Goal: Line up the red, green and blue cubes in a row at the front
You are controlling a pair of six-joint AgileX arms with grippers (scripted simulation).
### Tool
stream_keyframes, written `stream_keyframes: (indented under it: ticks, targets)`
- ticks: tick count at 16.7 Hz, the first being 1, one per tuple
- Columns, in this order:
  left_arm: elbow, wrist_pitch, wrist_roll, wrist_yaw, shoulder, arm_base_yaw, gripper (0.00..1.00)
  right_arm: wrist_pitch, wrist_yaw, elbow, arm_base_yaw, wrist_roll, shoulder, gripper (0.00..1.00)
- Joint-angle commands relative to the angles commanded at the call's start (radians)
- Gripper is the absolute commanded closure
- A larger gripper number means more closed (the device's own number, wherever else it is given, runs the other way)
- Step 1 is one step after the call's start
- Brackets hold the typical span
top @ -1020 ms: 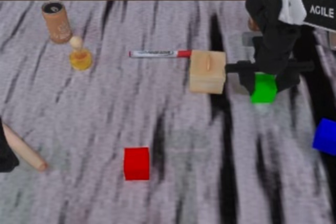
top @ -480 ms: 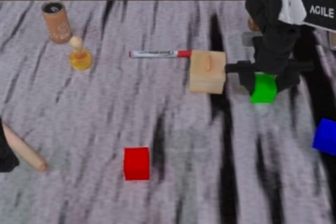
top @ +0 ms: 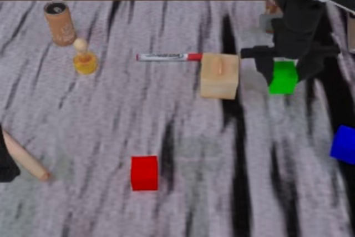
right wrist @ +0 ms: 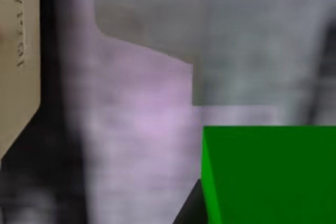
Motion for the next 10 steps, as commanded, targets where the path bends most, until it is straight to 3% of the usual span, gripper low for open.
stream_keyframes:
  ticks: [7,10]
  targets:
    - [0.000,0.000,0.000,0.000,0.000,0.000,0.00,-0.035,-0.001,0.027,-0.002,0.003,-0.016,1.00]
    - [0.000,0.000,0.000,0.000,0.000,0.000,0.00,-0.022,0.000,-0.022,0.065,0.071,-0.051,1.00]
